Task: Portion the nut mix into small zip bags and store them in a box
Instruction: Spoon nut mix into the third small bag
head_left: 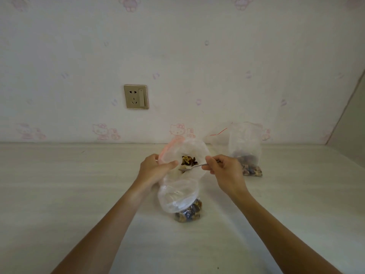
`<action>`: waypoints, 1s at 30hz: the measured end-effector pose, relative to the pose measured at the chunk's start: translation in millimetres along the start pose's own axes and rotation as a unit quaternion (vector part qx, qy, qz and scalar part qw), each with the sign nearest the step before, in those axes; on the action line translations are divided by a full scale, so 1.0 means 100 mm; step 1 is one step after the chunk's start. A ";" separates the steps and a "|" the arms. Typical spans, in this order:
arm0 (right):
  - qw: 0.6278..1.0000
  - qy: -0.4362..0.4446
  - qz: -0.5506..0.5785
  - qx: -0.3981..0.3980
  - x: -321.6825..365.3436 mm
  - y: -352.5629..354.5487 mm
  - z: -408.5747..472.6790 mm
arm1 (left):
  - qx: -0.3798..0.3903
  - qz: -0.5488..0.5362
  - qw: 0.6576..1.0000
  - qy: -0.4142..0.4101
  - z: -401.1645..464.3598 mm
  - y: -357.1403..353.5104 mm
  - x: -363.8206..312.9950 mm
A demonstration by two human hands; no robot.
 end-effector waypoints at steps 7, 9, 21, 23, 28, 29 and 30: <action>1.000 0.023 0.006 0.001 -0.14 0.01 0.01 | -0.086 0.067 0.978 -0.179 0.02 -0.09 0.12; 1.000 0.020 0.012 0.013 -0.17 0.02 0.00 | -0.097 0.053 0.974 -0.199 0.01 -0.10 0.17; 0.998 0.039 -0.023 -0.043 -0.20 -0.17 0.00 | -0.084 -0.001 0.966 -0.244 0.01 -0.07 0.13; 0.998 0.043 -0.035 -0.040 -0.23 -0.23 0.01 | -0.084 -0.003 0.966 -0.245 0.02 -0.07 0.12; 0.997 -0.001 -0.028 -0.071 -0.35 -0.26 0.04 | -0.115 -0.019 0.965 -0.233 0.03 -0.04 0.14; 0.997 -0.004 -0.025 -0.076 -0.37 -0.26 0.04 | -0.124 -0.024 0.965 -0.229 0.04 -0.03 0.15; 0.997 -0.001 -0.027 -0.077 -0.37 -0.26 0.04 | -0.132 -0.026 0.965 -0.226 0.05 -0.03 0.16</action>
Point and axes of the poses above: each hand's wrist, its own z-axis towards the middle knuckle, its own y-axis out of the back of the hand, x = y × z, the point moved 2 cm from there along z, towards the middle knuckle, and after that the axes turned 13 degrees about -x, right-handed, at the moved point
